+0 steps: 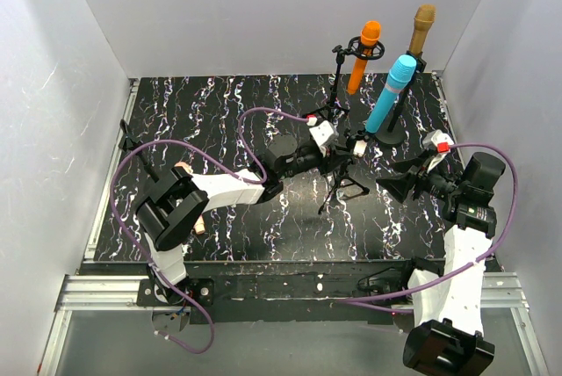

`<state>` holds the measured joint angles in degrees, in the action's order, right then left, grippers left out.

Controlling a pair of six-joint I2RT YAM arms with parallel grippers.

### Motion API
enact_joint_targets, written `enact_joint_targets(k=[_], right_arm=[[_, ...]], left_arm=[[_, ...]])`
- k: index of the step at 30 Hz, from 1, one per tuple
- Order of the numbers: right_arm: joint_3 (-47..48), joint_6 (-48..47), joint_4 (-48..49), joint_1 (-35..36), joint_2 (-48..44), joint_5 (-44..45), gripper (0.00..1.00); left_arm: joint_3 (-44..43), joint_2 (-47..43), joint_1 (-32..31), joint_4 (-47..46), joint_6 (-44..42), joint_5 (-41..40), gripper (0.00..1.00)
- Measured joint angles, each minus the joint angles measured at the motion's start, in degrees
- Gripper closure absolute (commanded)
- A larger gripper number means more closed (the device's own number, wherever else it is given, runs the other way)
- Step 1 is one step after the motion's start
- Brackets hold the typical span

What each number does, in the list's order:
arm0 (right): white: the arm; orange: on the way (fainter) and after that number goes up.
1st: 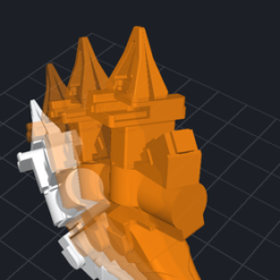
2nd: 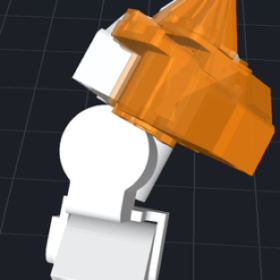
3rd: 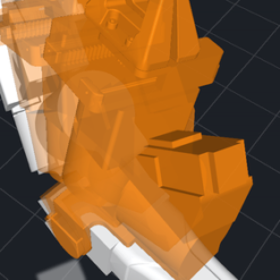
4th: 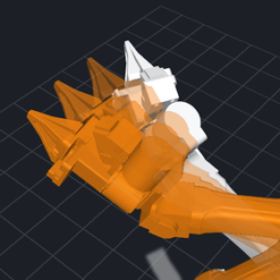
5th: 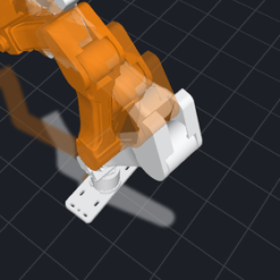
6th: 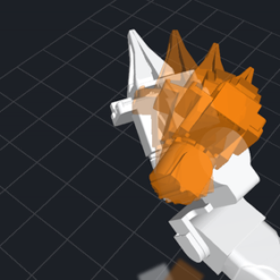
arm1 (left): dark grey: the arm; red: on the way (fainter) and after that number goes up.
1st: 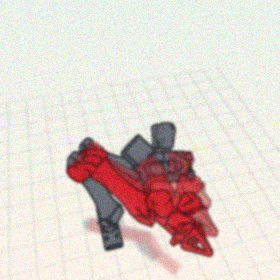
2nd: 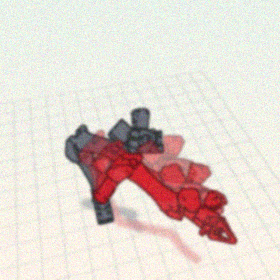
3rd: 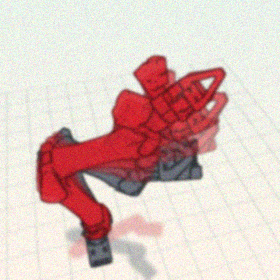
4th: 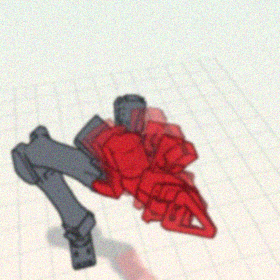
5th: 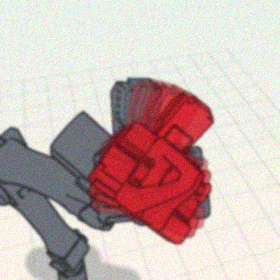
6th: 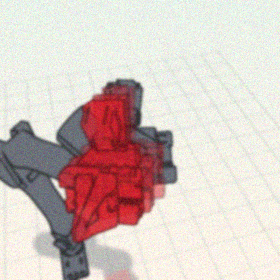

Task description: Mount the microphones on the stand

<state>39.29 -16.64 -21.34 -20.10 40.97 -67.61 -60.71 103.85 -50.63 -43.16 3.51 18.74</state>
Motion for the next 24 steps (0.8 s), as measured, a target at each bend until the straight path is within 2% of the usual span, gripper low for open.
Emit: enact_joint_targets(k=[4, 17, 24], right_arm=[[0.0, 0.1, 0.0, -0.2, 0.0, 0.0, 0.31], [0.0, 0.2, 0.0, -0.5, 0.0, 0.0, 0.31], [0.0, 0.3, 0.0, -0.5, 0.3, 0.0, 0.31]], left_arm=[[-0.1, 0.0, 0.0, 0.0, -1.6, 0.2, 1.0], [-0.4, 0.0, 0.3, 1.1, -5.2, 0.5, 1.0], [-0.4, -0.6, 3.7, 2.2, -6.1, 0.8, 1.0]])
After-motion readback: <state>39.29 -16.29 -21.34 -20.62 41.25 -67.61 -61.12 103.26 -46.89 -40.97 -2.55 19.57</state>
